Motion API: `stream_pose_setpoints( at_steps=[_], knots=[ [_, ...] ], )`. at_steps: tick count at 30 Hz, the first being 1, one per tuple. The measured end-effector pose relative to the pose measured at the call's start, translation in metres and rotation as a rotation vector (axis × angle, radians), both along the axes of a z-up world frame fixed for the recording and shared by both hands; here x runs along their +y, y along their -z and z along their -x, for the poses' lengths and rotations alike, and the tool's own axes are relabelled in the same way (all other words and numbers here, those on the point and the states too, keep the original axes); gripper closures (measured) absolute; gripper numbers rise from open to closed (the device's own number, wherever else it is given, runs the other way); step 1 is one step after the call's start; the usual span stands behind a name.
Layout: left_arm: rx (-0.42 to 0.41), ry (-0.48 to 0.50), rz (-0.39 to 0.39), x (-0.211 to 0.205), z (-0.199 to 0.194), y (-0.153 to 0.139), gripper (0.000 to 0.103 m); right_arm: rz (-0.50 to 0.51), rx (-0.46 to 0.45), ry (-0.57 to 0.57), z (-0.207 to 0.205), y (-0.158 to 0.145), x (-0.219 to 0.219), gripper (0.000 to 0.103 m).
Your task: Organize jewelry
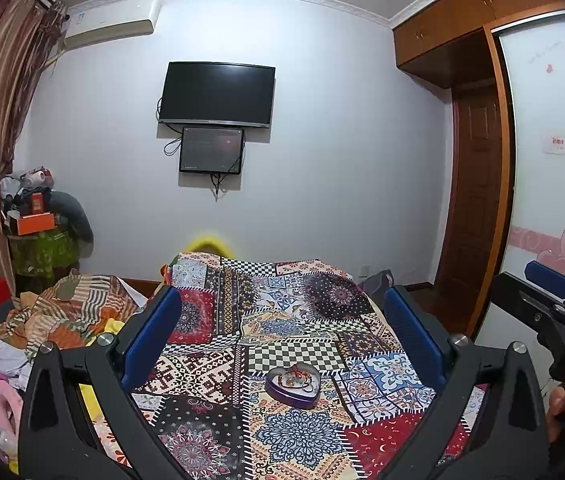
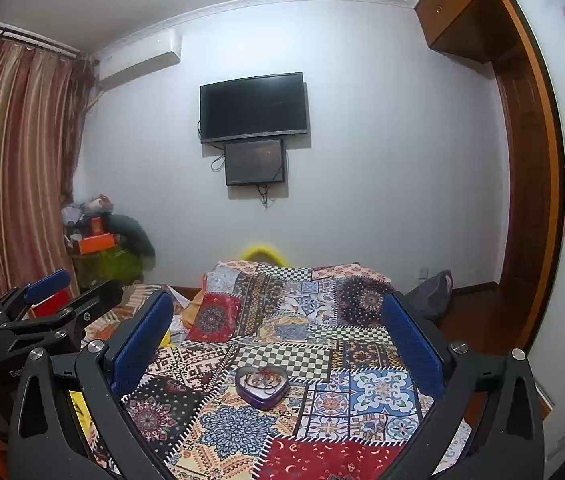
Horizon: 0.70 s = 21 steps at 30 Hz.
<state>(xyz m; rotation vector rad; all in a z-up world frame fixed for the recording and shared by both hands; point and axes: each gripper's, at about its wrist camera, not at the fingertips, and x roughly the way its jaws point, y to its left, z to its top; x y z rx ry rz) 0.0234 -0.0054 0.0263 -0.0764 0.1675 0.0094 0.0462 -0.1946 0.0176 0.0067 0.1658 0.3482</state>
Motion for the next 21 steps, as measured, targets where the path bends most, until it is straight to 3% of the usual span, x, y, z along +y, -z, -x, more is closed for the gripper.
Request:
stream_pose_setpoints(
  at_steps=[21],
  knots=[
    [-0.009,0.014,0.001,-0.0026,-0.0005,0.0022,0.001,-0.010,0.002,0.001,-0.0039,0.0007,-0.0012,0.000]
  ],
)
